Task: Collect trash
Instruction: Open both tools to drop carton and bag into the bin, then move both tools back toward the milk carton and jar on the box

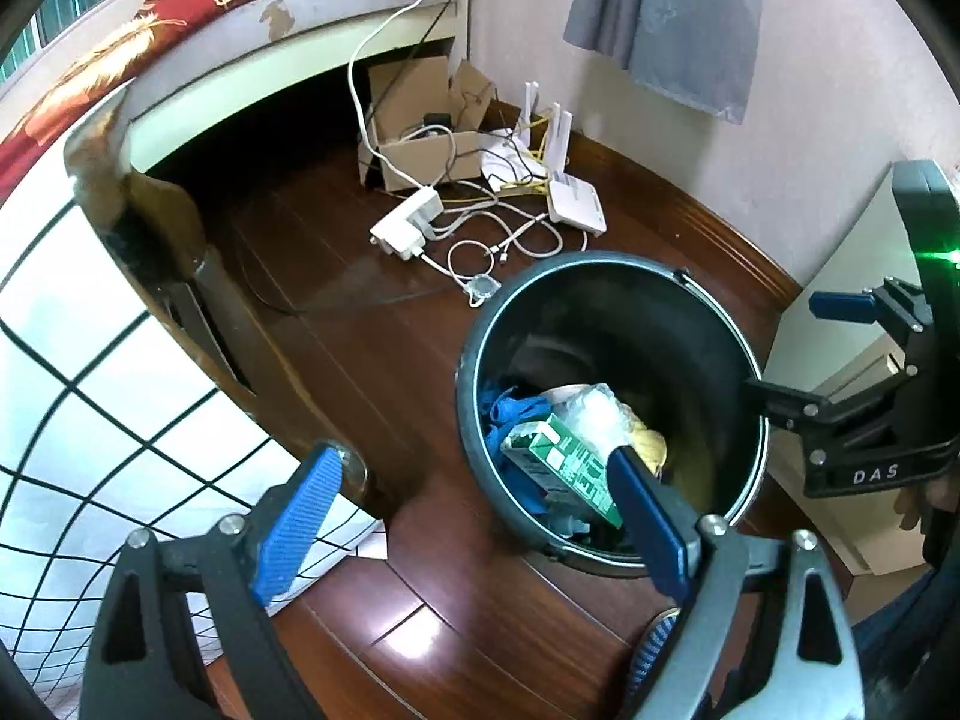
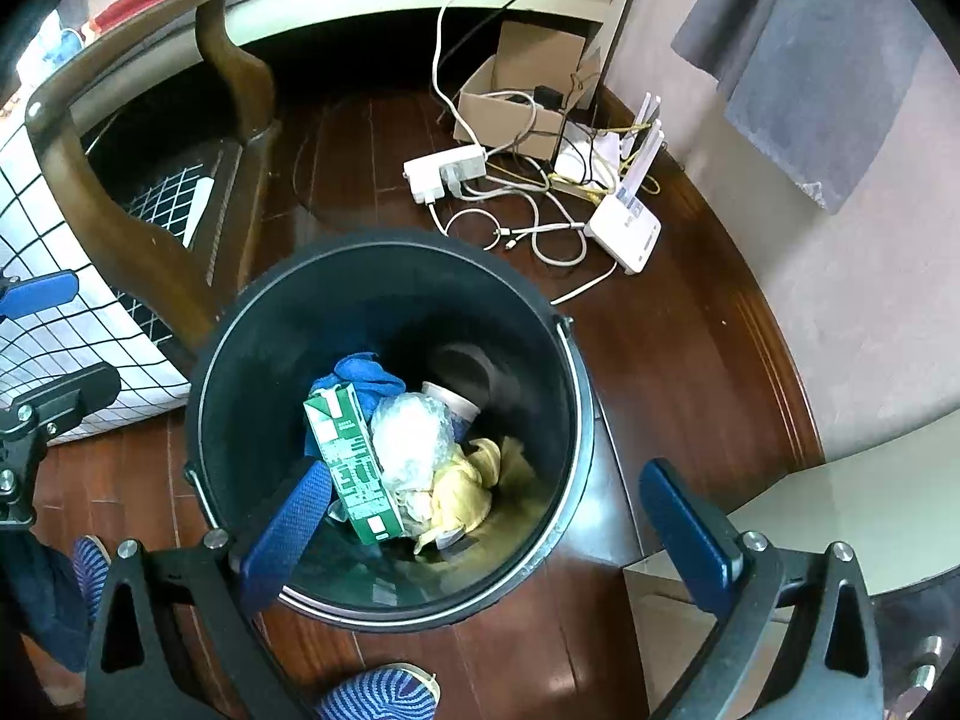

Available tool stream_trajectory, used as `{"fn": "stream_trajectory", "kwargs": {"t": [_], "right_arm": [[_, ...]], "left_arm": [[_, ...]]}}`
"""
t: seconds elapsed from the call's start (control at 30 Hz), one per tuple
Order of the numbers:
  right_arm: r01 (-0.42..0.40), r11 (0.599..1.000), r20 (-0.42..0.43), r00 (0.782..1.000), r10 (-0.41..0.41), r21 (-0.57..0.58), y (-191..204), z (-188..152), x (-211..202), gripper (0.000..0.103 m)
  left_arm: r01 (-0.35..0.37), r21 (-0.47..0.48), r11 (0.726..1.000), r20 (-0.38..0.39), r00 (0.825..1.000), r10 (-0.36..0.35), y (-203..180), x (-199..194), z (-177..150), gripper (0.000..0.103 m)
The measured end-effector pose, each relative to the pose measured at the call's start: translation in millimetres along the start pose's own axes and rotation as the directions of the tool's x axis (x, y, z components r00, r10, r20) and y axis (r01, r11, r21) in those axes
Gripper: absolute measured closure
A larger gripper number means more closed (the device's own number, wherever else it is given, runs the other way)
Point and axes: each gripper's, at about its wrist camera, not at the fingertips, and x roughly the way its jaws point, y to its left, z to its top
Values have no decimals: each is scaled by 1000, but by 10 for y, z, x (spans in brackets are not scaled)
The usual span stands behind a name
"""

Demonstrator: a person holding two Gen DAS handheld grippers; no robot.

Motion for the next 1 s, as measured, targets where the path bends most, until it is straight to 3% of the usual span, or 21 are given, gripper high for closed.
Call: {"fn": "stream_trajectory", "kwargs": {"t": [0.57, 1.0], "right_arm": [[-14, 1000, 84, 996, 15, -5, 103, 4, -395, 0], [-40, 998, 207, 977, 49, -47, 329, 181, -794, 0]], "left_arm": [[-35, 3, 999, 76, 996, 35, 20, -434, -29, 12], [-68, -48, 997, 170, 983, 75, 280, -944, -33, 10]]}}
